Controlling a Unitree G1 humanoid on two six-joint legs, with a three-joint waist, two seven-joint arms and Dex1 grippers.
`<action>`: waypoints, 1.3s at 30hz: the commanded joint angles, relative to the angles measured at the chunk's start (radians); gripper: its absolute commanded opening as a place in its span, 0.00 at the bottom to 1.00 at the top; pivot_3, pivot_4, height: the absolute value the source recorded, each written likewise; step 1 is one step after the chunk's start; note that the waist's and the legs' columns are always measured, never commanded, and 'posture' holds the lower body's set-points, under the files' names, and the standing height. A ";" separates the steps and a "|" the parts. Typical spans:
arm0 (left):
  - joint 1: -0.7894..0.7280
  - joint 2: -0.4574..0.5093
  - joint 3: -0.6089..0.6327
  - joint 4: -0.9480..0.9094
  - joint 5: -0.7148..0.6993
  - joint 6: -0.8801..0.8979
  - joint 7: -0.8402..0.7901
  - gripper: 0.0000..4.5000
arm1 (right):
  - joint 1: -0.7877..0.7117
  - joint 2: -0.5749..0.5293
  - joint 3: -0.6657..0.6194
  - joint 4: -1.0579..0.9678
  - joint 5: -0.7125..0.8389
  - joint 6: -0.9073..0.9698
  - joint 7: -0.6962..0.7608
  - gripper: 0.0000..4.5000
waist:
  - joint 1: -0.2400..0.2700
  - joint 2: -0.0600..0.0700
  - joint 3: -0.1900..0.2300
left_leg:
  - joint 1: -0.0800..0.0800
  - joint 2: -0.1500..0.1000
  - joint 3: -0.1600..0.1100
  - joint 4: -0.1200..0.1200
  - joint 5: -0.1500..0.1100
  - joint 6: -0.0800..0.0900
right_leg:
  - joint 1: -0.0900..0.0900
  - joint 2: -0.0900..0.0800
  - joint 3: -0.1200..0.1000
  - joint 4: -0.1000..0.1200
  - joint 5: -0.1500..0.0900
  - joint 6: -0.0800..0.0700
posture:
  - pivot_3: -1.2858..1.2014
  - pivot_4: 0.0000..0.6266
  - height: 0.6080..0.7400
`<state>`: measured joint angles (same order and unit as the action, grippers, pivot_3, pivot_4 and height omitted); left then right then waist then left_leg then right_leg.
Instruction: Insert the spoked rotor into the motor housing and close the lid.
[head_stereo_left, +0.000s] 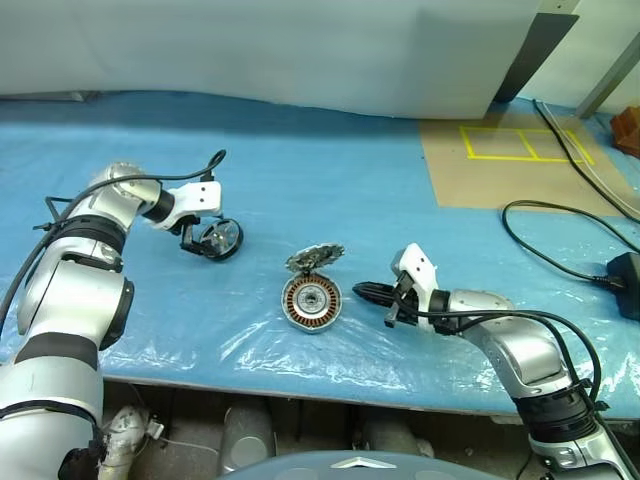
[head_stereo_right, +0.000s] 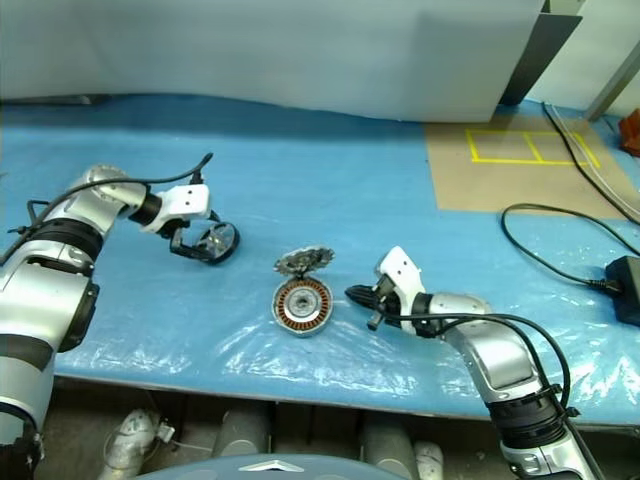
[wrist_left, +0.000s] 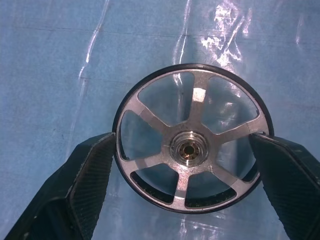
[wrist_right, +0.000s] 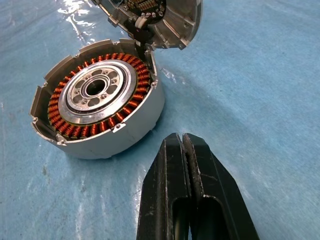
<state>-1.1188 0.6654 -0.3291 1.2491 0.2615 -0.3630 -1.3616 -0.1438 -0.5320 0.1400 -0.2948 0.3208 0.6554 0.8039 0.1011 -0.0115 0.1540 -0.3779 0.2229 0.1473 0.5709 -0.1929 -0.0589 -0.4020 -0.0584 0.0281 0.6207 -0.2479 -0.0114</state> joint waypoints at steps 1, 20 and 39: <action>0.026 0.011 0.016 -0.009 -0.001 -0.018 -0.022 0.91 | 0.001 -0.011 -0.008 -0.043 0.013 -0.002 -0.003 0.00 | -0.001 0.000 0.000 | 0.000 0.000 0.000 0.000 0.000 0.000 | 0.000 0.000 0.000 0.000 0.000 0.000 | 0.52 0.24 1.00; 0.140 0.069 0.136 -0.181 -0.119 -0.062 -0.106 0.33 | 0.006 0.000 0.028 -0.046 0.011 -0.005 -0.012 0.00 | -0.001 0.000 0.000 | 0.002 0.000 0.000 0.000 0.000 0.000 | 0.001 0.000 0.000 0.000 0.000 0.000 | 0.52 0.24 1.00; 0.648 0.264 0.269 -1.181 -0.448 0.336 -0.135 0.33 | -0.030 0.013 -0.023 -0.027 0.072 0.010 0.012 0.00 | -0.002 0.002 0.002 | 0.000 0.000 0.001 -0.004 0.000 0.000 | -0.002 -0.001 0.000 -0.003 0.000 0.000 | 0.52 0.24 1.00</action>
<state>-0.4793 0.9226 -0.0733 0.1899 -0.1331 -0.0819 -1.4999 -0.1589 -0.5090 0.1647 -0.2877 0.3509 0.6645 0.8012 0.0994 -0.0099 0.1561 -0.3784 0.2230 0.1486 0.5672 -0.1931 -0.0592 -0.4039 -0.0589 0.0279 0.6180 -0.2484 -0.0114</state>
